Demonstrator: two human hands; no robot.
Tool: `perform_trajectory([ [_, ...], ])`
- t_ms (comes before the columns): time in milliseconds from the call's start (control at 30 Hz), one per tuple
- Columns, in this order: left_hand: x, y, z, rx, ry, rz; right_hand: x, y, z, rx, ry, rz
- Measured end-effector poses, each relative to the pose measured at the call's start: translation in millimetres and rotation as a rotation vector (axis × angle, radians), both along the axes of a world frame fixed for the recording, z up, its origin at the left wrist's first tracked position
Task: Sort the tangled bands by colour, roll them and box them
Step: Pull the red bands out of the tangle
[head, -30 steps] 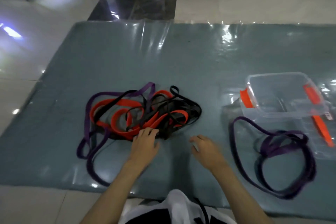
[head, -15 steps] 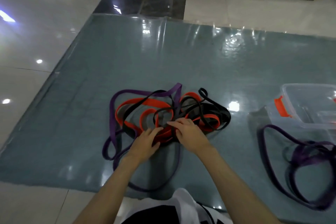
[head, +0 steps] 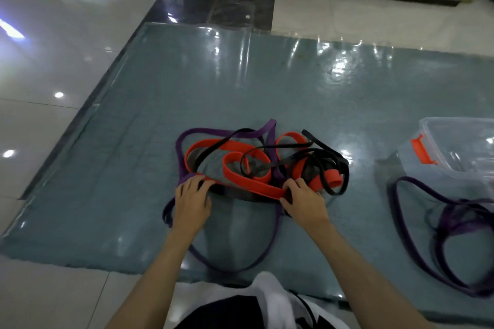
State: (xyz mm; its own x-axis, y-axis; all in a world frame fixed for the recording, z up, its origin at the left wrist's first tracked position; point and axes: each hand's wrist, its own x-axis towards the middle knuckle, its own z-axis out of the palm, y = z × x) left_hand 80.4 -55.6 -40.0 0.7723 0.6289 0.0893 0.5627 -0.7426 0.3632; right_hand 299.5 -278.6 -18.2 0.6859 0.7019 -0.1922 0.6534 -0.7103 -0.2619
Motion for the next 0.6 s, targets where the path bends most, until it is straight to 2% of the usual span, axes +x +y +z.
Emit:
perform_trajectory([
  [100, -11, 10, 4, -0.034, -0.064, 0.044, -4, -12, -6, 0.055, 0.024, -0.052],
  [200, -25, 14, 5, -0.056, -0.029, 0.165, -7, -22, -13, 0.107, 0.073, -0.092],
  [367, -36, 19, 2, -0.412, -0.013, 0.31, -9, -28, -19, 0.148, 0.143, -0.096],
  [600, -2, -9, 17, -0.723, -0.27, 0.233, -3, -28, -18, 0.169, 0.187, -0.024],
])
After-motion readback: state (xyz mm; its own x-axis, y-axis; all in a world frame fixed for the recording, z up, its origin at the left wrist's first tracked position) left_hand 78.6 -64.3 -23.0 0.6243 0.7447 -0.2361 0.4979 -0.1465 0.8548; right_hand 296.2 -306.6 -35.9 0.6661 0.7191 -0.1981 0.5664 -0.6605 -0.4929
